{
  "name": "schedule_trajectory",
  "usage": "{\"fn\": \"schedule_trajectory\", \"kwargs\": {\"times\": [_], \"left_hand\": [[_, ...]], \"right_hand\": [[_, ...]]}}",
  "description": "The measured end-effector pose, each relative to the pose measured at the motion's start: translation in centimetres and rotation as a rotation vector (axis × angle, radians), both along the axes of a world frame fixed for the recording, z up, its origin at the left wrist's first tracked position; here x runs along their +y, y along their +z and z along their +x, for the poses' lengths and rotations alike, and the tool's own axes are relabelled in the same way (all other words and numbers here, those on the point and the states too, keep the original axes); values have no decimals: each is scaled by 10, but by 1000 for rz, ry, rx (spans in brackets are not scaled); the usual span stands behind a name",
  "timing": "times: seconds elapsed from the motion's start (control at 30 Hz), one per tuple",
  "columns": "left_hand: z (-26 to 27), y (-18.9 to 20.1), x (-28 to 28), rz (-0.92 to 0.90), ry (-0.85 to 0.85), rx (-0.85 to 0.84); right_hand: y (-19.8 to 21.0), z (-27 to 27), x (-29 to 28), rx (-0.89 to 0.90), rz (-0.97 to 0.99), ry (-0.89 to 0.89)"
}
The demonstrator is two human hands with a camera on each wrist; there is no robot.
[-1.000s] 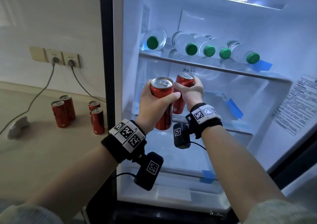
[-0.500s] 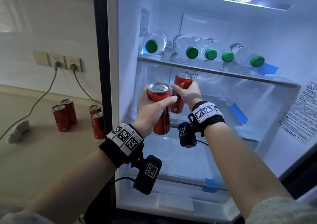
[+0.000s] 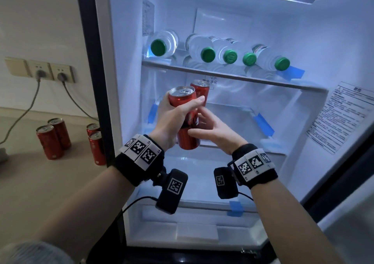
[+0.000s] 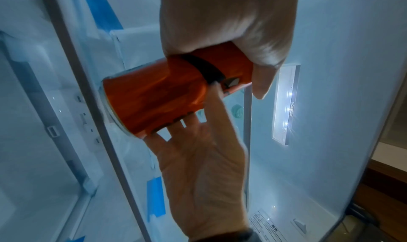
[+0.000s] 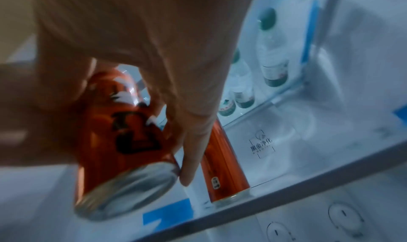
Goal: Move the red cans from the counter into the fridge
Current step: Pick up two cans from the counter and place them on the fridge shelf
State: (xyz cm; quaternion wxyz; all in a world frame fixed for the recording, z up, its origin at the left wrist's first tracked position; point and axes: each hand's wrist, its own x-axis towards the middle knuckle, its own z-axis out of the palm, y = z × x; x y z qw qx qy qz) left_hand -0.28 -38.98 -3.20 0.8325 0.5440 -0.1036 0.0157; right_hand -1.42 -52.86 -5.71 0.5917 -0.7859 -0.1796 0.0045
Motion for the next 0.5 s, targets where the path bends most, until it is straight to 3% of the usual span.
{"fn": "schedule_trajectory", "kwargs": {"times": [0.17,0.3,0.5], "left_hand": [[-4,0,-15,86,-55,-100],[-3,5,-15,349,-32,-280],[5,-8,-6,425,-13,-236]], "right_hand": [[2,-4,-4,-213,-90,-302],[11,-6,-28,-157,-55,-443],[6,11,-55,-104,-3,-682]]}}
